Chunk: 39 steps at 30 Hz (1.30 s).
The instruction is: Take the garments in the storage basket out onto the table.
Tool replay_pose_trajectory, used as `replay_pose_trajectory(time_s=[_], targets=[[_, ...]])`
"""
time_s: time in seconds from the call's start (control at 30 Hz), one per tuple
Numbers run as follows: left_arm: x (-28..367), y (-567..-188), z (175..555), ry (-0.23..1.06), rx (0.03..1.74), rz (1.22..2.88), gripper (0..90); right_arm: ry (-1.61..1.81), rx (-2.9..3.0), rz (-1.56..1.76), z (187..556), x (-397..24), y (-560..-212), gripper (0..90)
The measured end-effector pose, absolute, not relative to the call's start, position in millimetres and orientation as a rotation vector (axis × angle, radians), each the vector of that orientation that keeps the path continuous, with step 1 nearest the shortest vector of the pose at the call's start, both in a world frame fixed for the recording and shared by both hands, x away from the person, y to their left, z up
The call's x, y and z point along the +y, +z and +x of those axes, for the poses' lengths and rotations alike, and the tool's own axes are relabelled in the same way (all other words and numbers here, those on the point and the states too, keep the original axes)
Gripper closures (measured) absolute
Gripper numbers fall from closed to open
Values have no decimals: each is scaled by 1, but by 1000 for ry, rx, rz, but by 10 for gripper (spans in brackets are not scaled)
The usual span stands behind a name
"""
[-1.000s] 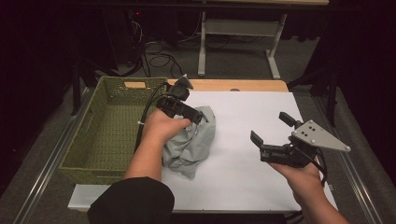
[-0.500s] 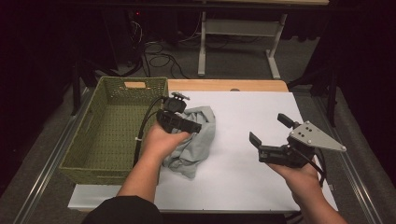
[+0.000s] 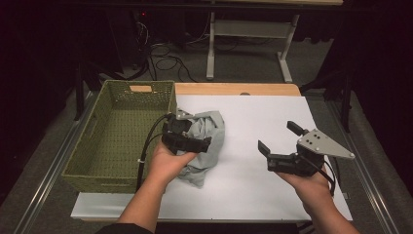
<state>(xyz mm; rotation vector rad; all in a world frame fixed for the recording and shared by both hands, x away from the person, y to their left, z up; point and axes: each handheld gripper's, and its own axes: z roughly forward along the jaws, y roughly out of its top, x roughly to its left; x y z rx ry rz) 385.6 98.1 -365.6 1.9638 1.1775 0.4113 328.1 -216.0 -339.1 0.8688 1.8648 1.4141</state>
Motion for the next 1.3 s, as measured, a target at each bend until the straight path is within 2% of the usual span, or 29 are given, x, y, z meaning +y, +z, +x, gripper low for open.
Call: replay_pose_trajectory(time_s=[0.17,0.5,0.67,0.93,1.3], targets=[[100,-369,377,432,1150,1926,0,1405,1873,866,329,-215,-342,5],[100,-371,351,508,1038,1852,0,1382,1884,871,328,-217,-350,5],[100,-373,329,558,960,1753,0,1378,1881,876,326,-221,-354,5],[99,-387,311,516,953,1718,0,1350,1896,901,319,-227,-365,5],[100,-388,310,507,952,1716,0,1333,1895,923,319,-229,-369,5]])
